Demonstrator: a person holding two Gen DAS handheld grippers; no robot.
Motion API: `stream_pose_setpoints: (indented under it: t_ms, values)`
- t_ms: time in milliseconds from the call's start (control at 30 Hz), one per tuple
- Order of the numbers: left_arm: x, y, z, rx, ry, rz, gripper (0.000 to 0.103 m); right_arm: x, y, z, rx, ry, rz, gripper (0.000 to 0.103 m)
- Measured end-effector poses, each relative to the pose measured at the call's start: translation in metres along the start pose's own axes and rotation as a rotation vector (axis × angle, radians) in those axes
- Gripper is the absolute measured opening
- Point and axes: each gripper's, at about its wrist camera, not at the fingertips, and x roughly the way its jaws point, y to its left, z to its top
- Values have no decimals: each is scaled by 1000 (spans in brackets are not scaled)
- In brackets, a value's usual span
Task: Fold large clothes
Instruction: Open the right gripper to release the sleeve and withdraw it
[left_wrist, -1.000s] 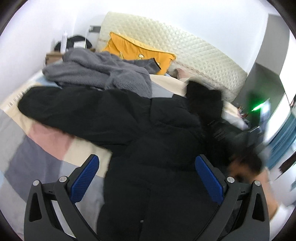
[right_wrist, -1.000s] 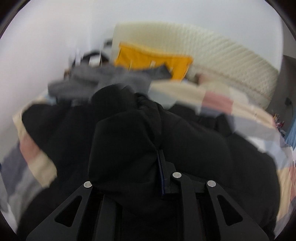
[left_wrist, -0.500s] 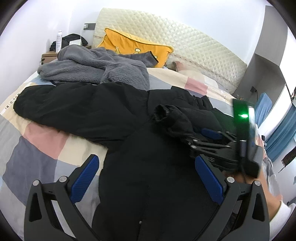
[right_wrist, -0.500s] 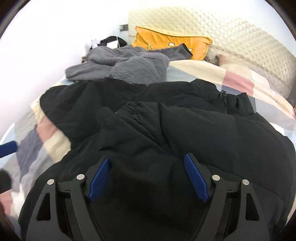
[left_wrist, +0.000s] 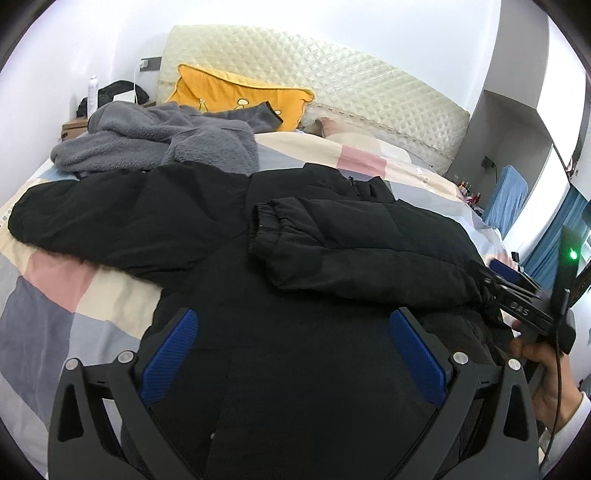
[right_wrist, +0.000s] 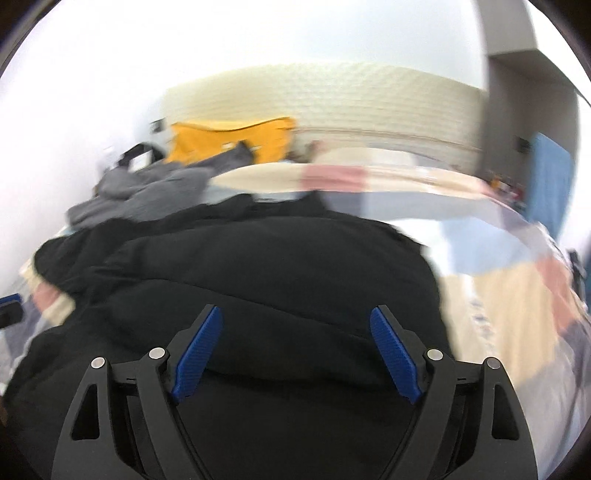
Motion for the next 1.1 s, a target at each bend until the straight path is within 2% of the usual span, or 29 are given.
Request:
stream_pose_setpoints:
  t_ms: [133,233,300,367,600,800,933,1100]
  values:
    - [3,-11,-2,31,-15,19,103,6,-49,-27,111,4,-83,82]
    - [8,-14,-5,39,-8,37,103,21,-71,-43,192,24,-88,82]
    - [13,-15,-6,38,4,44,103,29,-74,-48,173,46,-106,82]
    - [16,-15,-9,42,13,54,103,34,-75,-50,134,66,-175,83]
    - [30,-17,-16,48,57,70,103,53,-81,-55,90,128,-187,85]
    - [34,-17,-18,42,73,73,103,56,-91,-50,108,97,-189,86]
    - [33,-21,-20,55,64,76,103,50,-103,-46,154,47,-206,87]
    - [31,-20,-19,56,58,69,103,47,-116,-45,198,32,-252,87]
